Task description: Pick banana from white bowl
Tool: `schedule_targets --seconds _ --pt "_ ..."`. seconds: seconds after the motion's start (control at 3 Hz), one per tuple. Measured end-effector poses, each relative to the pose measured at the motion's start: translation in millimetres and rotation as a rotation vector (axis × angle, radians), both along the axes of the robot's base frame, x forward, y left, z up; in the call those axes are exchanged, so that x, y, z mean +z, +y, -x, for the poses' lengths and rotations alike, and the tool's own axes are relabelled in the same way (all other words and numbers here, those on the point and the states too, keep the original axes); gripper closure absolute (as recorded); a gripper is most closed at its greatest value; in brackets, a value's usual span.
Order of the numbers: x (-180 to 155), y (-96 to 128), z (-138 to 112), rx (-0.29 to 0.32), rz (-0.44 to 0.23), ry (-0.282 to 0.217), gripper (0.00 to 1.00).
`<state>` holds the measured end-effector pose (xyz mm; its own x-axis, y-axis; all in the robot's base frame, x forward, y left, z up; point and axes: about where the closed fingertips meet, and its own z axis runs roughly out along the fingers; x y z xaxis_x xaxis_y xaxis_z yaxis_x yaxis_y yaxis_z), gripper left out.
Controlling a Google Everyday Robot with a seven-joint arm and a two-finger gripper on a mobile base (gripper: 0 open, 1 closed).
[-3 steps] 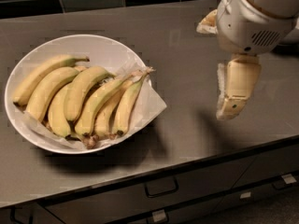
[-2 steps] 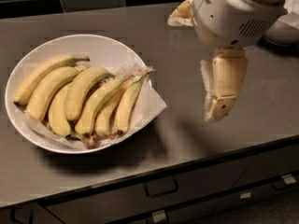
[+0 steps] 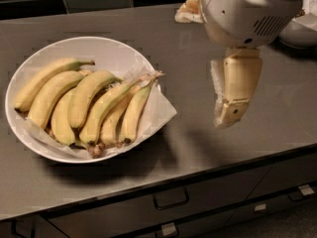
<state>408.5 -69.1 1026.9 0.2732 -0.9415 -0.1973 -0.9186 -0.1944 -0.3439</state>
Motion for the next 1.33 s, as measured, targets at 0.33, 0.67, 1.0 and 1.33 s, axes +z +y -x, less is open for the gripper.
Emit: schedule_targets --seconds 0.33,0.67,1.0,1.33 --pt "1 41 -4 0.125 0.041 0.024 0.0" --pt "0 107 -25 0.319 0.063 0.05 0.0" --pt "-5 179 -52 0.462 0.002 -0.005 0.0" --pt "-7 183 -53 0.468 -0.013 -0.005 0.0"
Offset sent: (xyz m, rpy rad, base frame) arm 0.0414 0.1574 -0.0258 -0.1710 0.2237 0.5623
